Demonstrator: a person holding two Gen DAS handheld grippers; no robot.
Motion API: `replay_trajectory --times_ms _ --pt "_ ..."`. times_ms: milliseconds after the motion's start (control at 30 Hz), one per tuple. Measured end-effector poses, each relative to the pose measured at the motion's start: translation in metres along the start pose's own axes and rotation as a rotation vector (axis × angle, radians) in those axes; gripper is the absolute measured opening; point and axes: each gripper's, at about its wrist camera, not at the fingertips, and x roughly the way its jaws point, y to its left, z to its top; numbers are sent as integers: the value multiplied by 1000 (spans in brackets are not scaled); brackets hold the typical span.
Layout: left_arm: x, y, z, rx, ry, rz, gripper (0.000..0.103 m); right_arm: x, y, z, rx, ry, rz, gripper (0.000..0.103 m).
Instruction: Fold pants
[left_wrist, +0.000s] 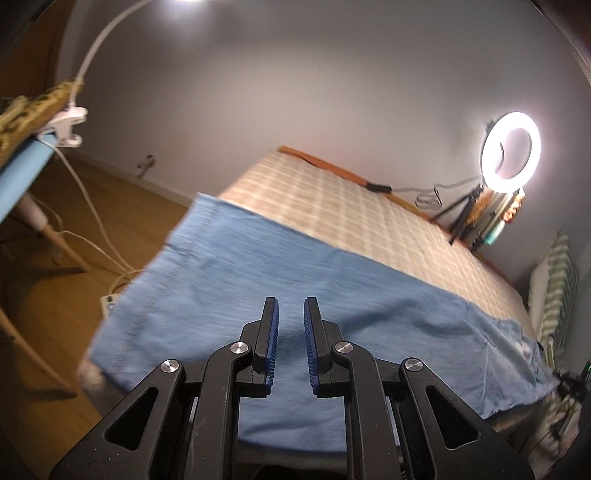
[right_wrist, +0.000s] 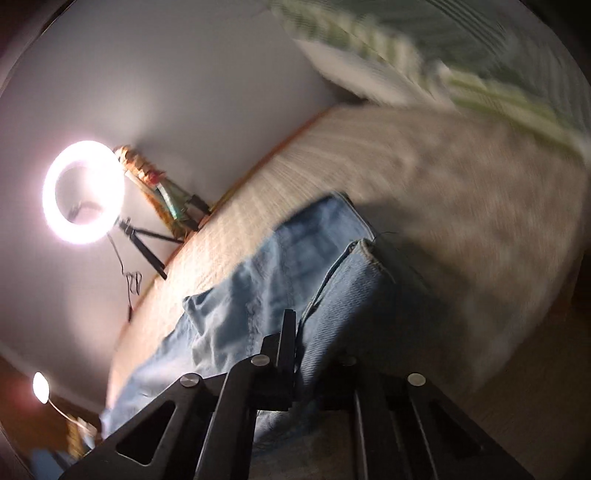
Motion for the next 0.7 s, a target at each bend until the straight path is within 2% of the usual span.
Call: replay_trajectory --times_ms 100,167,300,333,400,467,500,600,633,700 --pt "17 -7 -7 18 38 0 12 -13 22 12 -145 -48 -29 3" --pt "24 -10 -13 23 52 5 12 -9 22 12 -184 -49 -64 3" --pt "30 -10 -19 16 73 2 12 22 -10 -5 -176 59 -176 3" --pt "32 -10 -20 18 79 5 12 27 -15 -10 -169 82 -182 3" --pt "32 -12 -21 23 82 12 12 30 -26 -15 -130 112 -173 8" --pt "30 -12 -20 28 74 24 12 22 -33 -11 -87 105 -200 34" --pt "29 -11 -20 29 67 29 12 16 -35 -8 -76 98 -231 37" --pt "30 -10 -20 30 65 36 12 -9 -32 6 -110 37 -307 38" --pt "32 -10 -22 31 70 38 12 -16 -27 11 -132 11 -306 40" --pt "39 -10 -25 32 91 36 12 -26 -11 25 -191 -34 -251 50"
